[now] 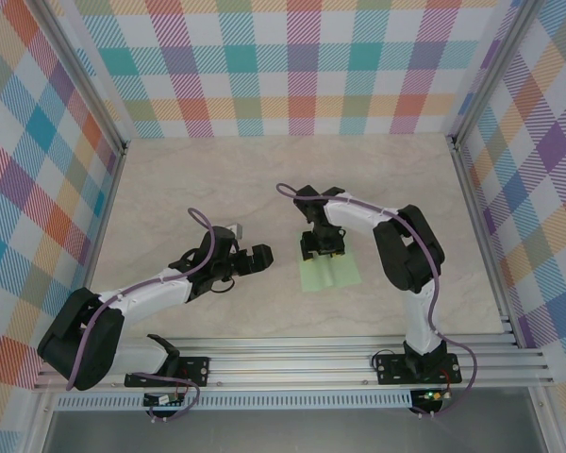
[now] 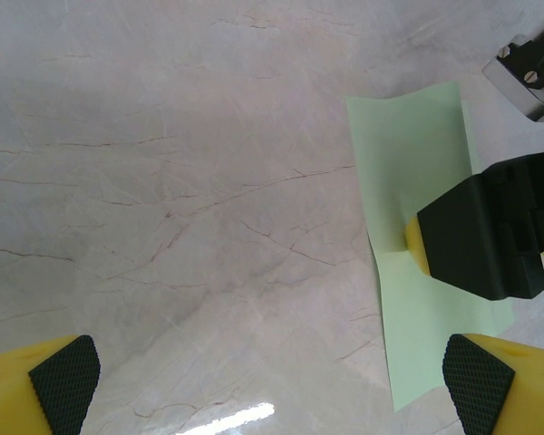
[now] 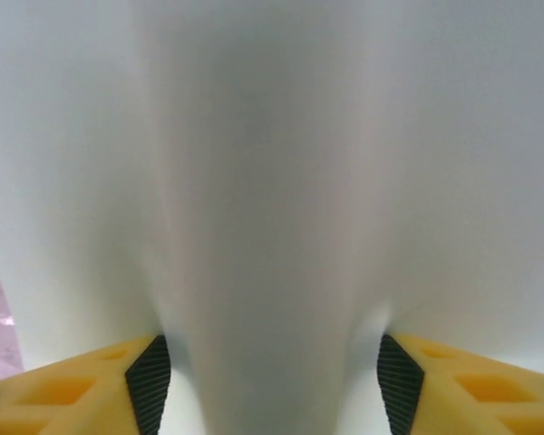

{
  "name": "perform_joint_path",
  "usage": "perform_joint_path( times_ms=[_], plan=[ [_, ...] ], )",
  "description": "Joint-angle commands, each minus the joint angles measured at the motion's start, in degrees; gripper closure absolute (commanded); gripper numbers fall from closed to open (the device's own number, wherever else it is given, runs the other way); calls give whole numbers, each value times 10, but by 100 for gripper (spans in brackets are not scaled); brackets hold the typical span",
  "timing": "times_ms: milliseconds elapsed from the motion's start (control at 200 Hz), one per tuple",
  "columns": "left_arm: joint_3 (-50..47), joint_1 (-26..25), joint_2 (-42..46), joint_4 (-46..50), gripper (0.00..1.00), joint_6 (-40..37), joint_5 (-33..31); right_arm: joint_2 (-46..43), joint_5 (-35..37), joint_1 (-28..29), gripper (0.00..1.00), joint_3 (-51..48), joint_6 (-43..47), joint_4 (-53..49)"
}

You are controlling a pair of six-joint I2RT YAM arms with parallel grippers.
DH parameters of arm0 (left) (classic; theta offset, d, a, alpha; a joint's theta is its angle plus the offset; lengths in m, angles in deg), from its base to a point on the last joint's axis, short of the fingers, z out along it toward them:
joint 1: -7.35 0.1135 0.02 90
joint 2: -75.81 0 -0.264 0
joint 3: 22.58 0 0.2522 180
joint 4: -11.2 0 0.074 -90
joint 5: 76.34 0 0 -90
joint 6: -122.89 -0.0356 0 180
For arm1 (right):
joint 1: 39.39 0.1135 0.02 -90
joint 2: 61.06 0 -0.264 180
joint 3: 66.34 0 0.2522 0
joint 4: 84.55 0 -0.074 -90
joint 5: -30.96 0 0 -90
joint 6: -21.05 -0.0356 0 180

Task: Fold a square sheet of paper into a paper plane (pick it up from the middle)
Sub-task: Fold the square sheet of paper in half at the center of the table.

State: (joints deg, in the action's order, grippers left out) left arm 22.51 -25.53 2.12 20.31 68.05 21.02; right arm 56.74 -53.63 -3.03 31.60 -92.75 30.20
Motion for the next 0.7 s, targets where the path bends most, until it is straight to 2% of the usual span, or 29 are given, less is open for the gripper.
perform_joint_path(
  times_ms=[0, 140, 265, 475, 630, 695],
  plan=[
    [6, -10, 19, 8, 0, -3, -11, -30, -15, -1, 47, -14, -2, -6],
    [3, -10, 30, 13, 0, -3, -18, -73, -16, -1, 63, -22, -6, -2],
    [1, -10, 42, 21, 0, -1, -35, -113, -34, -1, 67, -31, -17, 6],
    [-6, -11, 69, 27, 0, 6, -56, -186, -186, -3, 66, -76, -46, 99],
    [-7, -10, 81, 29, 0, 6, -54, -207, -318, -27, 65, -132, -85, 204],
    [-7, -11, 82, 28, 0, 4, -44, -206, -343, -40, 65, -158, -98, 231]
  ],
)
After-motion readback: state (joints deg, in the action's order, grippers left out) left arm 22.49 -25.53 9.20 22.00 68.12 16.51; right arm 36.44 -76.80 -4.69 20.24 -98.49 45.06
